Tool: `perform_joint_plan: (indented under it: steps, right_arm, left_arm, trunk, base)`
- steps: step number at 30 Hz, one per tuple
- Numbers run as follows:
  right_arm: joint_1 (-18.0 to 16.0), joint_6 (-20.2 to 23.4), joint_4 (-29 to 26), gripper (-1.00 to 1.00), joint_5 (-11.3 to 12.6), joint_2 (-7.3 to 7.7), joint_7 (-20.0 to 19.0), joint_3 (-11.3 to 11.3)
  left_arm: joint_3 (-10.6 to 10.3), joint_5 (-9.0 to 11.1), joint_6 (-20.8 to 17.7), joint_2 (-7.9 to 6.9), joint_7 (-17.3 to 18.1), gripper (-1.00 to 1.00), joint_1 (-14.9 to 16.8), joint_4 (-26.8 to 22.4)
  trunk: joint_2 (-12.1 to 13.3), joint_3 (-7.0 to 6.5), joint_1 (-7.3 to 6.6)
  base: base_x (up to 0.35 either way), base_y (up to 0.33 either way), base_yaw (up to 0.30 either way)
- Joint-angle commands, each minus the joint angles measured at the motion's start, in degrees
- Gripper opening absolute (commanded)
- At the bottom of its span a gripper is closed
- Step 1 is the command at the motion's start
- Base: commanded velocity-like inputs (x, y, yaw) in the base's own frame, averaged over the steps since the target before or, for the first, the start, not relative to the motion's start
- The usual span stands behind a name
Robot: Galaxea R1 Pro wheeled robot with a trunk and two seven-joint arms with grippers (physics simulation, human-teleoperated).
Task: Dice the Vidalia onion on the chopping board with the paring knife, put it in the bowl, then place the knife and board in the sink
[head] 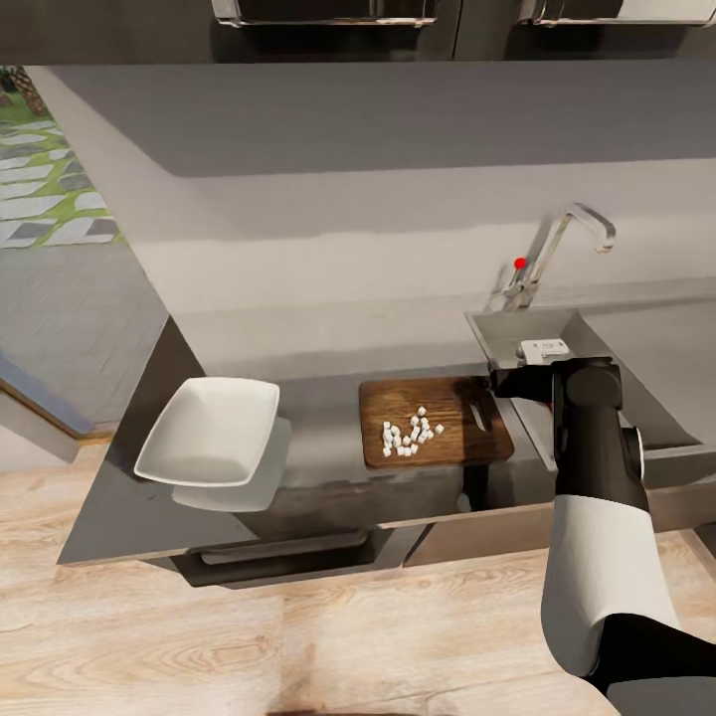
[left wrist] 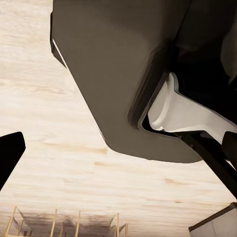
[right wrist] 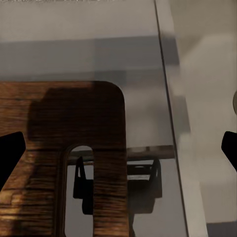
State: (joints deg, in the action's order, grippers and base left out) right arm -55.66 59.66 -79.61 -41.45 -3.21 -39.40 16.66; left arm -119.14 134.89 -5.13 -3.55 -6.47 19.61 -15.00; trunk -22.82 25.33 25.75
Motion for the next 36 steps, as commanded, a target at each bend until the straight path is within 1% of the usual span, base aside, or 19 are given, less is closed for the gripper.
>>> perform_joint_plan:
  steps: [1, 14, 26, 36]
  right_arm:
    - [-0.1, 0.1, 0.0, 1.0, -0.6, -0.05, -0.6, 0.1]
    - [-0.1, 0.1, 0.0, 1.0, -0.6, -0.05, -0.6, 0.1]
    - [-0.1, 0.1, -0.1, 1.0, -0.6, -0.04, -0.6, 0.1]
    - [-0.1, 0.1, -0.1, 1.0, -0.6, -0.04, -0.6, 0.1]
  left_arm:
    - [-0.1, 0.1, 0.0, -0.04, -0.3, 1.0, 0.1, -0.2]
    - [-0.1, 0.1, 0.0, -0.05, -0.3, 1.0, 0.1, -0.2]
    - [-0.1, 0.1, 0.0, -0.04, -0.3, 1.0, 0.1, -0.2]
    - [-0.1, 0.1, 0.0, -0.05, -0.3, 1.0, 0.1, -0.2]
  trunk:
    - [-0.1, 0.09, 0.03]
    - [-0.1, 0.71, 0.03]
    - [-0.1, 0.92, 0.03]
    - [-0.1, 1.65, 0.03]
  base:
    - [0.011, 0.0, 0.0]
    - [0.002, 0.0, 0.0]
    - [0.0, 0.0, 0.0]
    - [0.0, 0.0, 0.0]
